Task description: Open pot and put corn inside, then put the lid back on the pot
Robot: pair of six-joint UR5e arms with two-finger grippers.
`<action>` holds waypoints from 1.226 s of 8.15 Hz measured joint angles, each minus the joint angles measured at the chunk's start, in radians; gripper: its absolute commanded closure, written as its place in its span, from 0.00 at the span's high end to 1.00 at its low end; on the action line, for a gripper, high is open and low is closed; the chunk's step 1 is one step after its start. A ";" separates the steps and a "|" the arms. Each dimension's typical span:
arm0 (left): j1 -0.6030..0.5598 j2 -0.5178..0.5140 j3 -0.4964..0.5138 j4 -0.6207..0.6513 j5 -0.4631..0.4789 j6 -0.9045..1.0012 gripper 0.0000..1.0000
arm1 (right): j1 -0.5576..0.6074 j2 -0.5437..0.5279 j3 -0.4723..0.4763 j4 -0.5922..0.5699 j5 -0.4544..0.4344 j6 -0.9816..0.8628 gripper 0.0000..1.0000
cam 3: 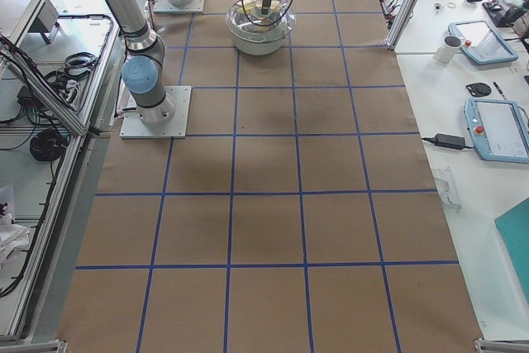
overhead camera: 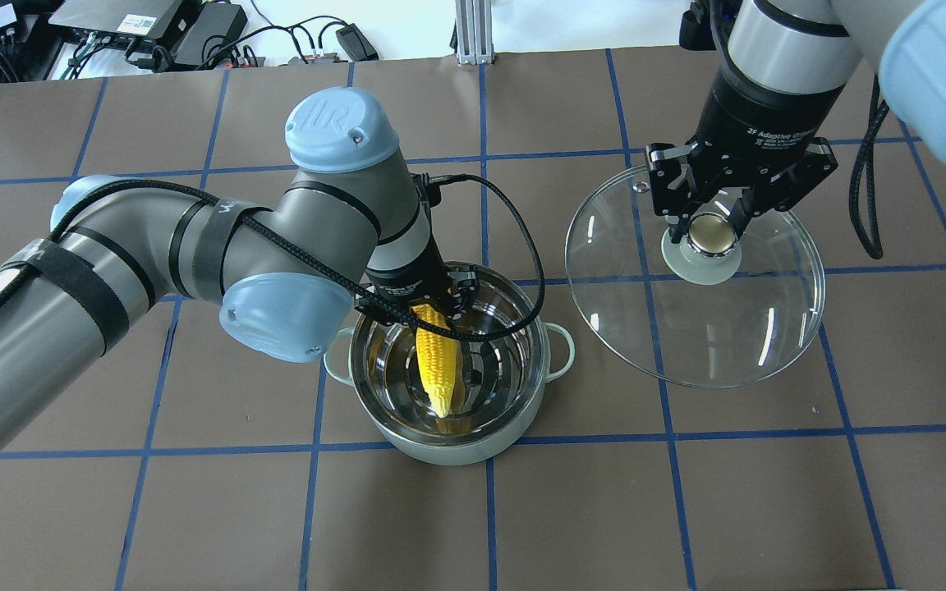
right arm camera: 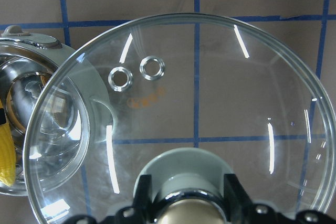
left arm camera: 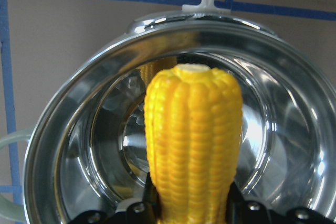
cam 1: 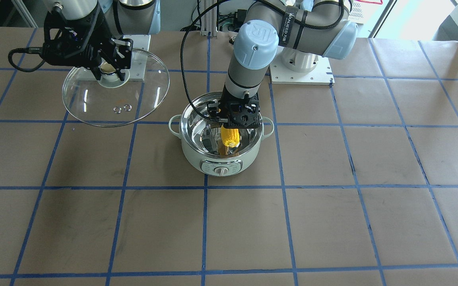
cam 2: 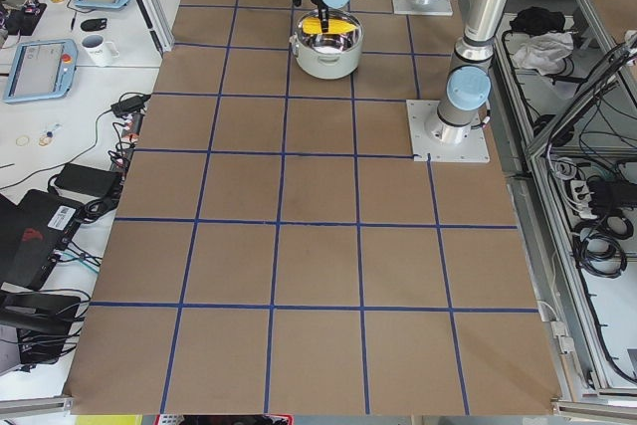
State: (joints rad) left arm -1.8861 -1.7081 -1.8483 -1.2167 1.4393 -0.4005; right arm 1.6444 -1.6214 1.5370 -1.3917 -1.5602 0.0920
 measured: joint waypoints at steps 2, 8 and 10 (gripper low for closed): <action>-0.013 -0.026 -0.003 0.095 -0.001 -0.015 1.00 | 0.000 0.000 0.000 -0.001 -0.001 0.003 0.42; -0.009 0.021 0.001 0.141 0.000 -0.027 1.00 | 0.002 0.000 0.001 -0.001 0.004 0.013 0.42; 0.063 0.067 0.021 0.104 0.003 0.073 1.00 | 0.007 0.002 0.003 -0.002 0.022 0.035 0.41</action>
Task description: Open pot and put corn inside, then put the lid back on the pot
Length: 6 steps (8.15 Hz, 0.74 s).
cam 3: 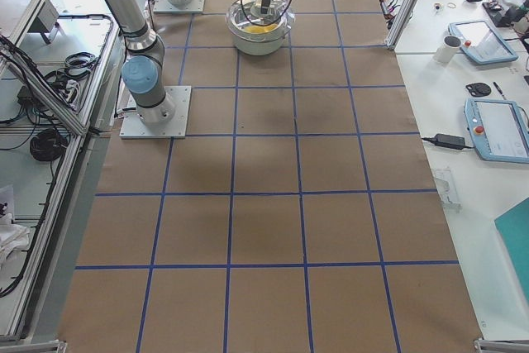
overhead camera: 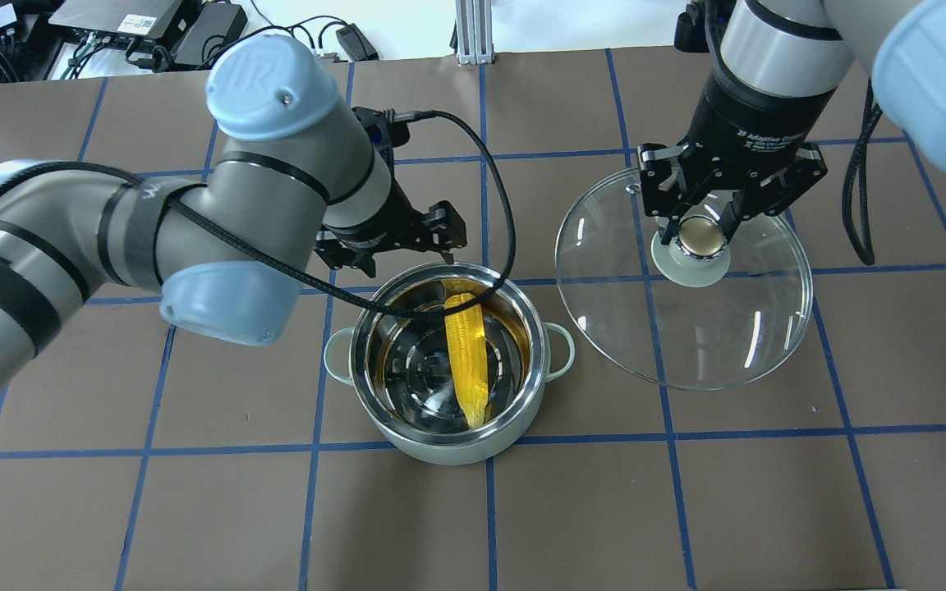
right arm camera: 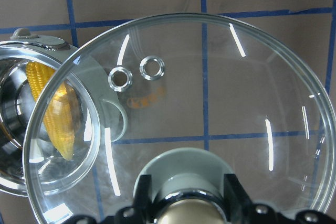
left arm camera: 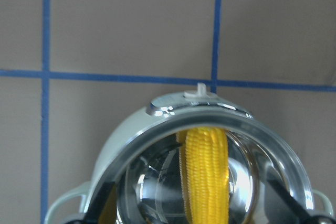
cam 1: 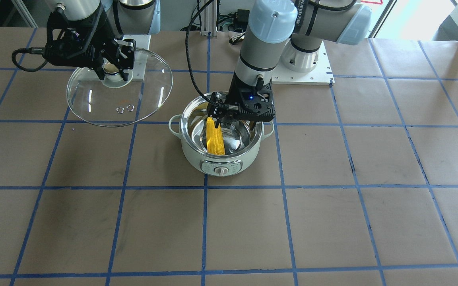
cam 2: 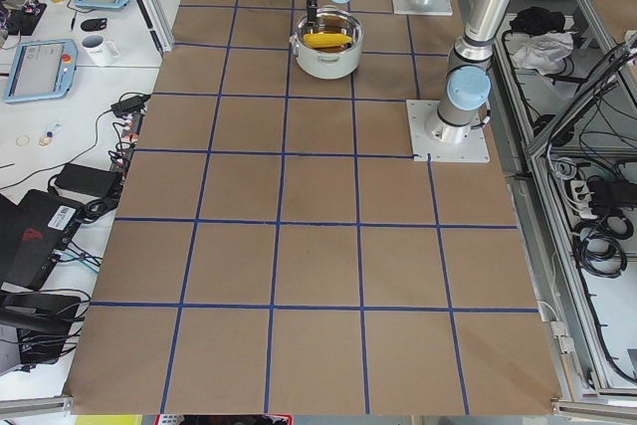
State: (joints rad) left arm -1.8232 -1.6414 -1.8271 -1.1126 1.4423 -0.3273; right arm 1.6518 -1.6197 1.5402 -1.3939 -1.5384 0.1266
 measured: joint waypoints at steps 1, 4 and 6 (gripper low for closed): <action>0.072 0.019 0.025 -0.044 0.000 0.043 1.00 | 0.026 0.008 -0.001 -0.006 0.018 0.043 0.41; 0.265 0.059 0.166 -0.279 0.009 0.211 1.00 | 0.256 0.137 -0.026 -0.111 0.022 0.277 0.41; 0.319 0.072 0.306 -0.484 0.013 0.261 1.00 | 0.406 0.257 -0.049 -0.234 0.014 0.452 0.41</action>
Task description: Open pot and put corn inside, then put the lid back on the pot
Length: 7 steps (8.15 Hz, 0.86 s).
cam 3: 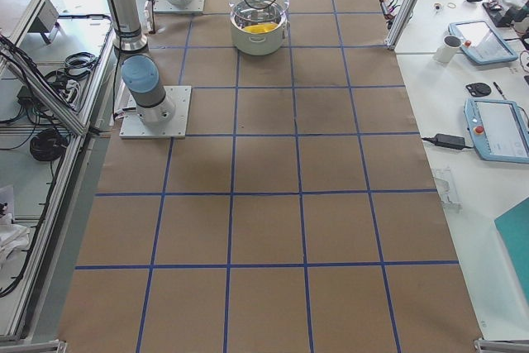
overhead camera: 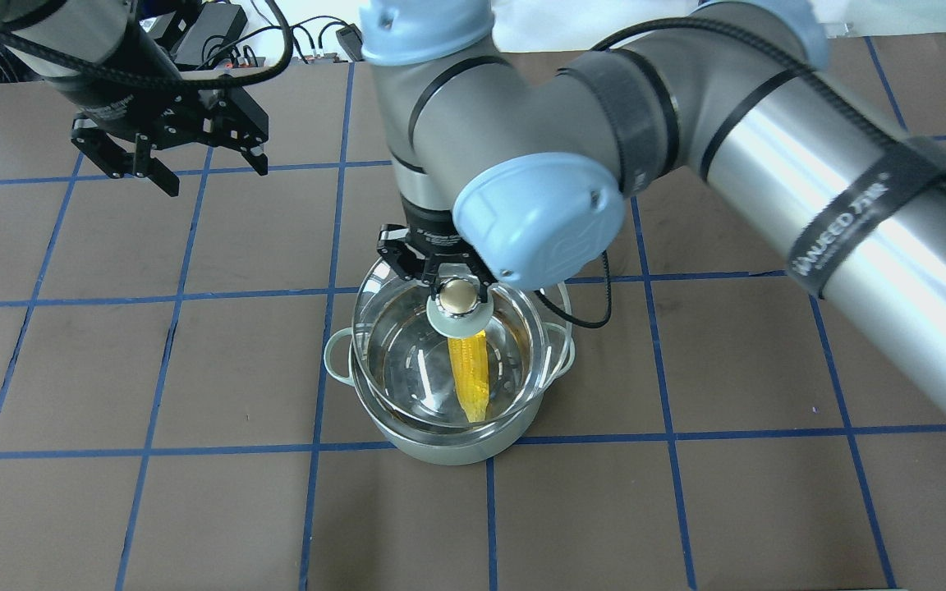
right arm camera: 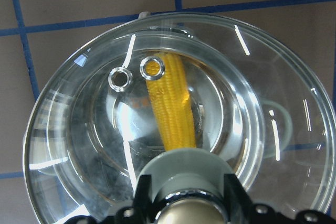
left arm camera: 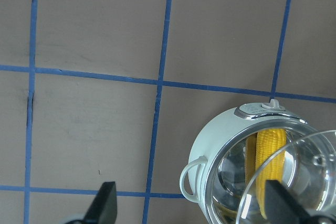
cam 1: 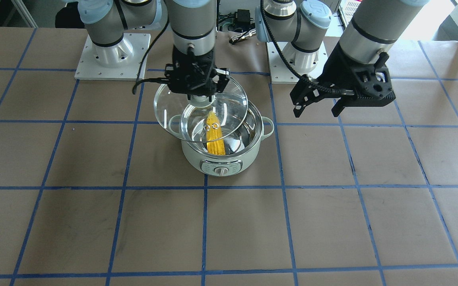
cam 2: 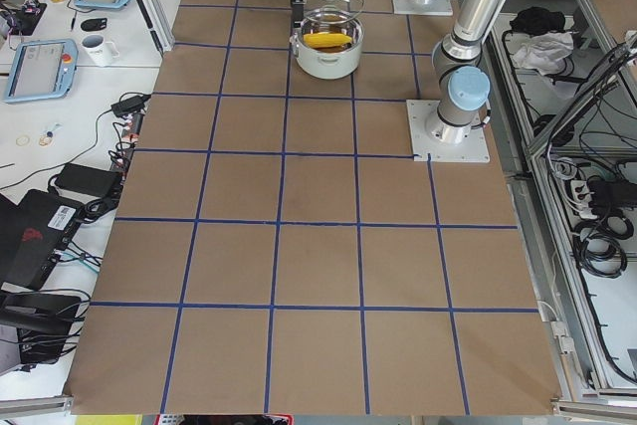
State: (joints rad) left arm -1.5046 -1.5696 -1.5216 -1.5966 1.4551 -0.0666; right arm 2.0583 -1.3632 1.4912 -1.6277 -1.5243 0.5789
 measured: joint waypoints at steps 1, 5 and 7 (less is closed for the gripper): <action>0.005 0.003 0.054 -0.054 0.003 0.008 1.00 | 0.040 0.038 0.003 -0.059 -0.004 0.056 0.40; 0.006 0.005 0.102 -0.090 0.050 0.007 1.00 | 0.064 0.079 0.052 -0.193 -0.008 0.199 0.40; 0.006 0.005 0.101 -0.091 0.056 0.005 1.00 | 0.055 0.077 0.064 -0.198 -0.010 0.197 0.40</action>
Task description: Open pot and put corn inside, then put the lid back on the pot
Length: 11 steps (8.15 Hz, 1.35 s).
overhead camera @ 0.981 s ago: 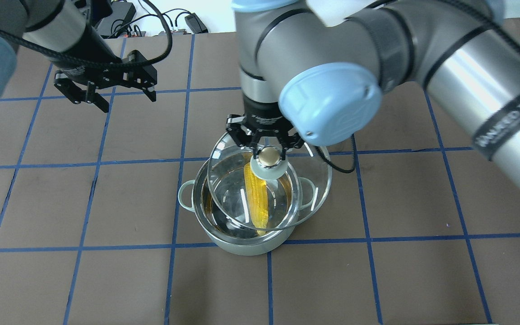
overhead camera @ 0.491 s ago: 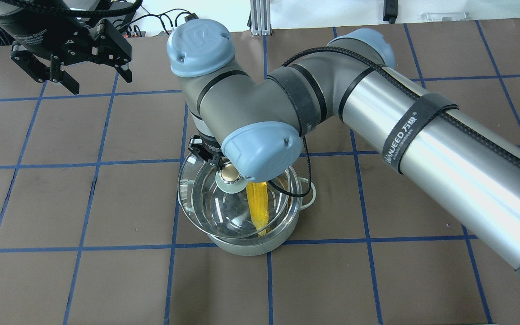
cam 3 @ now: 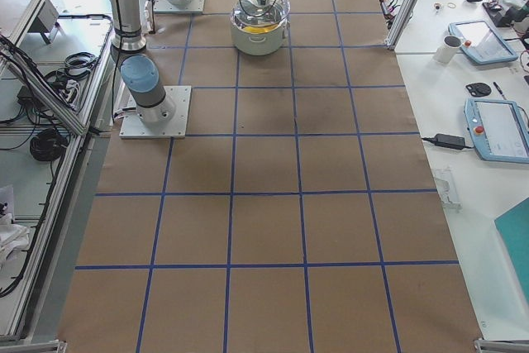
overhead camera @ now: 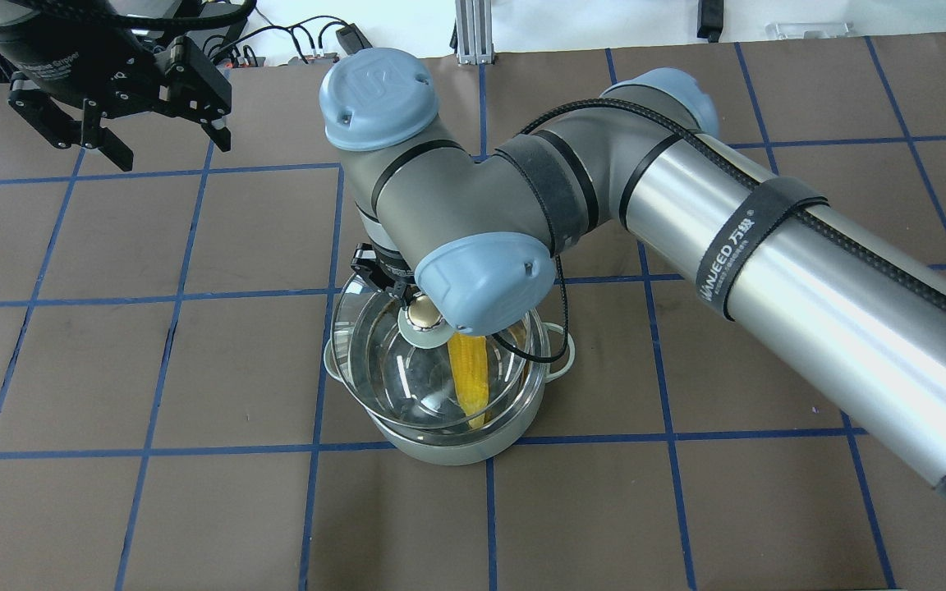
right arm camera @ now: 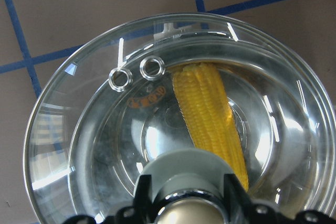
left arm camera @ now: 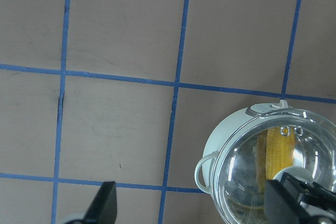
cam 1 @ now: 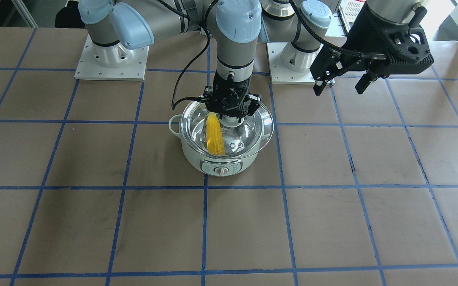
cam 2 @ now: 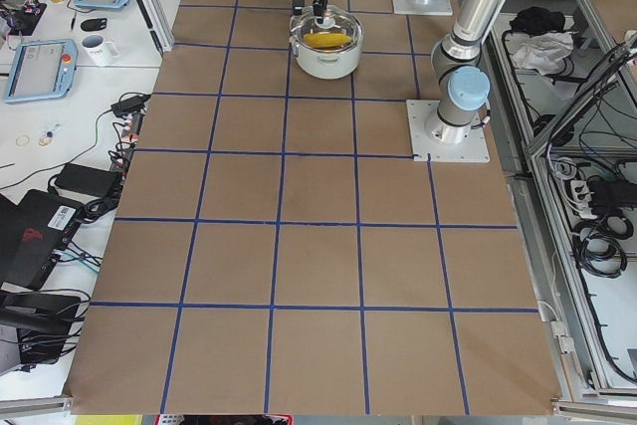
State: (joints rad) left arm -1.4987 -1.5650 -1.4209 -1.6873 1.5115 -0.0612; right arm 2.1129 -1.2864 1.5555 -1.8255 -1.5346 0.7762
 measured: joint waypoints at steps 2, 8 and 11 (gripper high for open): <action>-0.001 -0.002 -0.002 0.000 0.001 -0.001 1.00 | -0.011 -0.005 0.025 0.001 0.000 -0.004 0.40; -0.002 -0.002 -0.023 0.001 0.002 0.009 1.00 | -0.016 -0.005 0.040 0.028 0.006 -0.035 0.40; -0.001 -0.004 -0.030 0.000 0.003 0.008 1.00 | -0.016 -0.005 0.039 0.050 0.005 -0.048 0.40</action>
State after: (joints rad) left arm -1.5002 -1.5690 -1.4505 -1.6873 1.5149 -0.0535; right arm 2.0969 -1.2916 1.5941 -1.7758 -1.5292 0.7286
